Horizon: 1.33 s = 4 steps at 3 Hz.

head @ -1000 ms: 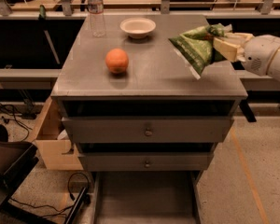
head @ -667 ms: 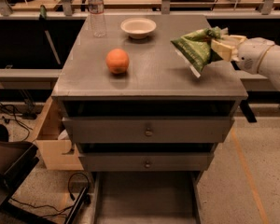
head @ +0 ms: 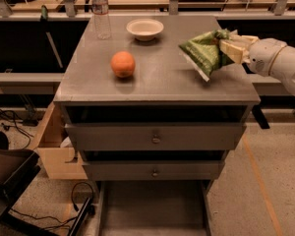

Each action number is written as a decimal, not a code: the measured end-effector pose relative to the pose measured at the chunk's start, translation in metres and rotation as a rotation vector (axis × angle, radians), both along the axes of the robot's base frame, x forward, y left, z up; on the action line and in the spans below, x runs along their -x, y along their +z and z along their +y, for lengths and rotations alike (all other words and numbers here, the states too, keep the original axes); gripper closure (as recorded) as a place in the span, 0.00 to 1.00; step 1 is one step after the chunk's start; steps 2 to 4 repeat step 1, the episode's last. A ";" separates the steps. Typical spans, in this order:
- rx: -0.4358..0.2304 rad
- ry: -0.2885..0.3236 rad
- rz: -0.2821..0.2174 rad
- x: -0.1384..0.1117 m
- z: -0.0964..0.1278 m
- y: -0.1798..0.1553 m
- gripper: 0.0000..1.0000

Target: Pick green jalapeno chip bag from bottom drawer and place on counter

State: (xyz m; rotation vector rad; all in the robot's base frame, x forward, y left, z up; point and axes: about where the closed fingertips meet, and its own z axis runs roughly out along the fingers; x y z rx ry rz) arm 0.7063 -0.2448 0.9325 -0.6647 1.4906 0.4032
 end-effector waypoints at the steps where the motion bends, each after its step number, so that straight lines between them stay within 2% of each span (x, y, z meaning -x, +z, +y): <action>1: -0.001 0.004 0.000 -0.001 0.003 0.000 0.05; 4: -0.001 0.004 0.000 -0.001 0.003 0.000 0.05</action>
Offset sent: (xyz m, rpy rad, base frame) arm 0.0000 0.0000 0.0000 0.0000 0.0000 0.0000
